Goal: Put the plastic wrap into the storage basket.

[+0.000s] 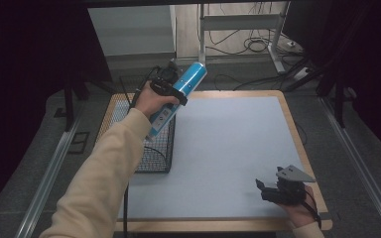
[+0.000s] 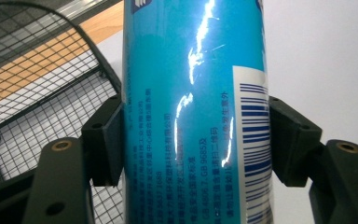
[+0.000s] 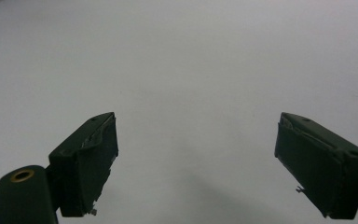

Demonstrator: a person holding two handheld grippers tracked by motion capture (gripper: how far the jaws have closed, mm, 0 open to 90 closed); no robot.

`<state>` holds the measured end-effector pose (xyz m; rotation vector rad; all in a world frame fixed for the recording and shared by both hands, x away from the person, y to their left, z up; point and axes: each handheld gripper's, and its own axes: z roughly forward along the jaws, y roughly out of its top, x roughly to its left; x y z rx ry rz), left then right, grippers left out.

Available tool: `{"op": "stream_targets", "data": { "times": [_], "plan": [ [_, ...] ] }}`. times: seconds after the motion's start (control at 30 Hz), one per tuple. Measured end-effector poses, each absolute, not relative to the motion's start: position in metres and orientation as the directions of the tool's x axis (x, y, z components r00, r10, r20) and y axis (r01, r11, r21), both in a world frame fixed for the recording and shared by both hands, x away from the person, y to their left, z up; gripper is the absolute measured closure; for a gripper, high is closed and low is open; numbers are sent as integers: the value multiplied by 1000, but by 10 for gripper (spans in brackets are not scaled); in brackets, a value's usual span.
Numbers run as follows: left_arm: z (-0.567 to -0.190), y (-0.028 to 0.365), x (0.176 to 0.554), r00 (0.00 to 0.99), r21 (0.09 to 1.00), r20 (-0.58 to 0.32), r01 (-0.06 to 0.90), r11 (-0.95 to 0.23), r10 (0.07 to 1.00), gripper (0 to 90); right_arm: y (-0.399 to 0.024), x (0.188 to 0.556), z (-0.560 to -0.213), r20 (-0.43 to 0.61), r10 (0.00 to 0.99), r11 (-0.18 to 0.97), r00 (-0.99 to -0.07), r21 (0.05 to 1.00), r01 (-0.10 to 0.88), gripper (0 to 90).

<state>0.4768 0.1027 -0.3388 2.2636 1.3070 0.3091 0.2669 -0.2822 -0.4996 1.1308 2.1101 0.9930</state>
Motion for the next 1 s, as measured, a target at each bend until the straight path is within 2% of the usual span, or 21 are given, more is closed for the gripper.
{"op": "stream_targets", "data": {
  "times": [1.0],
  "plan": [
    [-380,146,492,431,471,-21,801,-371,902,314,-281,268,-503,-118,856,384,-504,797,466,135]
  ]
}}
